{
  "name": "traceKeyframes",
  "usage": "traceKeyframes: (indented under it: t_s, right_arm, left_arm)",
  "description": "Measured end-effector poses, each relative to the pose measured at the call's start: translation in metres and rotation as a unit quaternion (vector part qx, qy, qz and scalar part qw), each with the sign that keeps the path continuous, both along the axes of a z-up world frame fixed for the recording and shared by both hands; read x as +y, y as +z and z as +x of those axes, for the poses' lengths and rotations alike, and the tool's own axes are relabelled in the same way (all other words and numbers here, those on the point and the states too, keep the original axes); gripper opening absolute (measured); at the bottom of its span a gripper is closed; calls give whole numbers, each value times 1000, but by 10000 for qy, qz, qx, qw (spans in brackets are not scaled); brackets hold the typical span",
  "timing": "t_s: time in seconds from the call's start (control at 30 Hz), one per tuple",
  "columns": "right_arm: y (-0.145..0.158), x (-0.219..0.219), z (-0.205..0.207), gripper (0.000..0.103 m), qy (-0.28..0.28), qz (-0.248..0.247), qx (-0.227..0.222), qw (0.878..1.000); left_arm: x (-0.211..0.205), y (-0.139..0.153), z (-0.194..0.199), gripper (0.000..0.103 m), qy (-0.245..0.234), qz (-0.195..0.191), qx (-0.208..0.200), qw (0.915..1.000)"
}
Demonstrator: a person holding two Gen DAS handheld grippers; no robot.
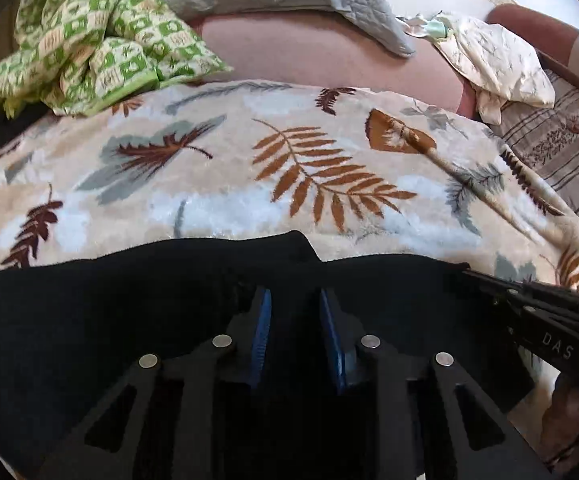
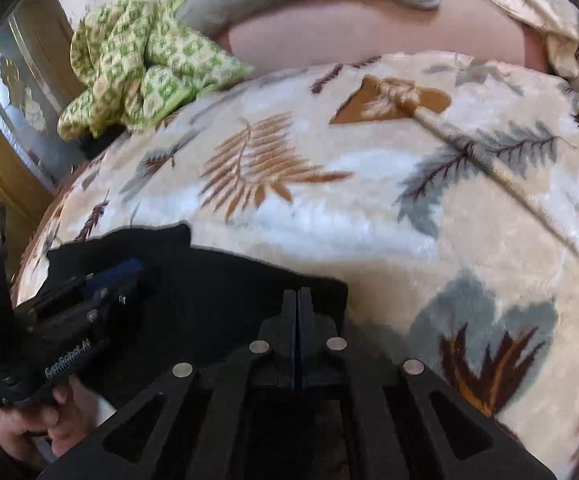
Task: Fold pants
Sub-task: 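Fold the pants over with both tools and open them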
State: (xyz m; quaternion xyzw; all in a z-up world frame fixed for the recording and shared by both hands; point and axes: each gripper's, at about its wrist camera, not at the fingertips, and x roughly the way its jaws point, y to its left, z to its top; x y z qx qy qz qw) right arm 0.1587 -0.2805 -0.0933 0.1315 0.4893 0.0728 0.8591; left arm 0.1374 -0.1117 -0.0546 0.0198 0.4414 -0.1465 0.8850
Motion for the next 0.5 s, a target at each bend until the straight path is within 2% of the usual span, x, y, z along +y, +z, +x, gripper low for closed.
traceKeyframes:
  t_s: [0.13,0.3,0.5]
  right_arm:
    - [0,1,-1,0,30,-60,43,10000]
    - [2,2,-1,0,26,-90,-7,10000]
    - [2,6,-3,2,47,-132,-84,9999]
  left_arm:
    - [1,-3,3,27,7,-116,82,9999]
    - [5,-5,6,27,-65,-150,-99,9998]
    - [7,-1,9,28,34,-302,70,9995]
